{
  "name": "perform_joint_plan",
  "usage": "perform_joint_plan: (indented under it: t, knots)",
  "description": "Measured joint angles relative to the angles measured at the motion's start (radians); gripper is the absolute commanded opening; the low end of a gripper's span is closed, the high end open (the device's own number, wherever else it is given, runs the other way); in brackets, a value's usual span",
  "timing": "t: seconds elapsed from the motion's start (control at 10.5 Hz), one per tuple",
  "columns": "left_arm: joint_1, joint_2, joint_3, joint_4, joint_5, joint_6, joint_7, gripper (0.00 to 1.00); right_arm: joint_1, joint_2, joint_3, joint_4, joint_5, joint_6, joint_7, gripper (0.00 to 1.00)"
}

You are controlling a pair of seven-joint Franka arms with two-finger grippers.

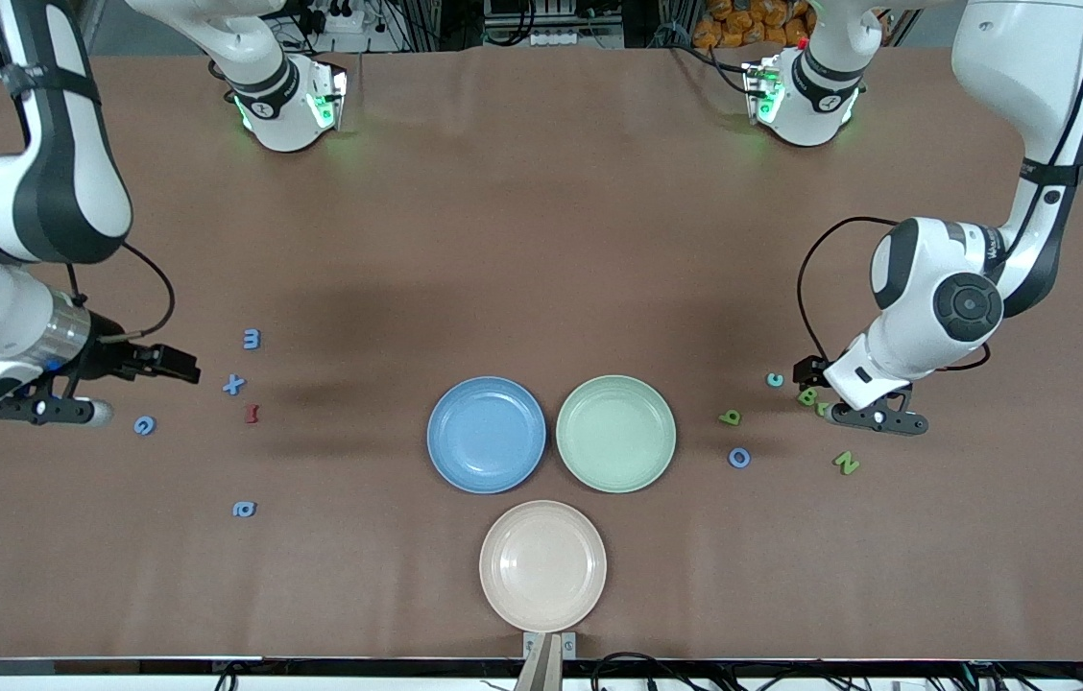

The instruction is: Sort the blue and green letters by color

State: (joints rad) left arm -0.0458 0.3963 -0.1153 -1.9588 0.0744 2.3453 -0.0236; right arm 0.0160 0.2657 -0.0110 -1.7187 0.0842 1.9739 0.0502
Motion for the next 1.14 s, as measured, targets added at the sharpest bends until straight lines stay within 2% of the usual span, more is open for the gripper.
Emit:
perform_joint_plan:
  t: [0.28,0.38,0.57,0.76,1.14]
  knots:
    - [0.024,0.058,0.001,-0.007,0.000,0.063,0.000,0.89,0.001,0.102,0.001,0.027,-0.034,0.193,-0.005,1.00]
    - [0.032,0.078,0.001,-0.007,0.000,0.081,0.000,0.82,0.003,0.143,0.002,0.056,-0.056,0.218,-0.005,1.00]
    - [0.033,0.096,0.000,-0.006,0.000,0.090,0.001,0.73,0.003,0.186,0.002,0.089,-0.087,0.221,-0.005,1.00]
    - [0.033,0.098,0.000,-0.008,0.000,0.090,0.001,0.68,0.019,0.191,0.004,0.102,-0.093,0.221,-0.007,1.00]
    - [0.033,0.115,0.000,-0.012,0.000,0.090,-0.001,0.68,0.068,0.189,0.005,0.161,-0.100,0.198,-0.007,1.00]
